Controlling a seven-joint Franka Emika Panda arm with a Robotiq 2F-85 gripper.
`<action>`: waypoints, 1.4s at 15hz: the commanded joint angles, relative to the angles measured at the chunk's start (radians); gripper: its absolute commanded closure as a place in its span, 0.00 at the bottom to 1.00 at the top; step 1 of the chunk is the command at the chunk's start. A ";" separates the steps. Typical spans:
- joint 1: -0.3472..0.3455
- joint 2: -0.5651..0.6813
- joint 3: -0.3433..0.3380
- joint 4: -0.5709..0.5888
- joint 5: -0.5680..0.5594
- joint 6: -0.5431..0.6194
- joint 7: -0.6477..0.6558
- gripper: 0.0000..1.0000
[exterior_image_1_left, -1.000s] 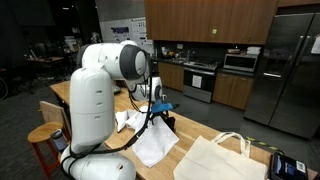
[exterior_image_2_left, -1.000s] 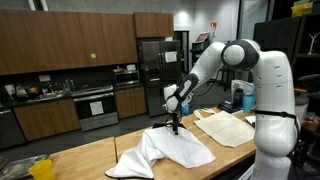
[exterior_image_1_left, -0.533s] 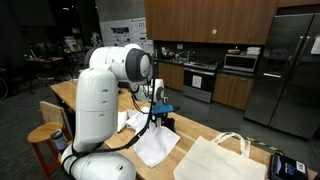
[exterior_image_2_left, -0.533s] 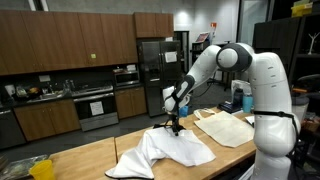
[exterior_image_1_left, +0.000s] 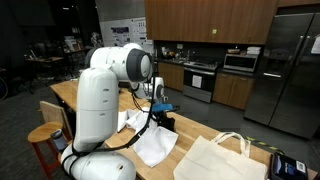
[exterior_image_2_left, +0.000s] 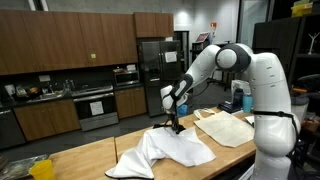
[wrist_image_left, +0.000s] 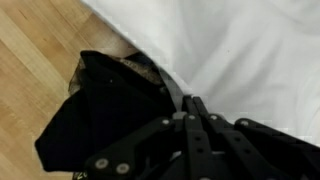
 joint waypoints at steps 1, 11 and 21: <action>0.003 -0.001 0.009 0.031 -0.010 -0.051 0.046 1.00; 0.210 -0.022 0.079 0.296 -0.133 -0.457 0.484 1.00; 0.379 0.267 0.127 0.820 -0.259 -0.786 0.480 1.00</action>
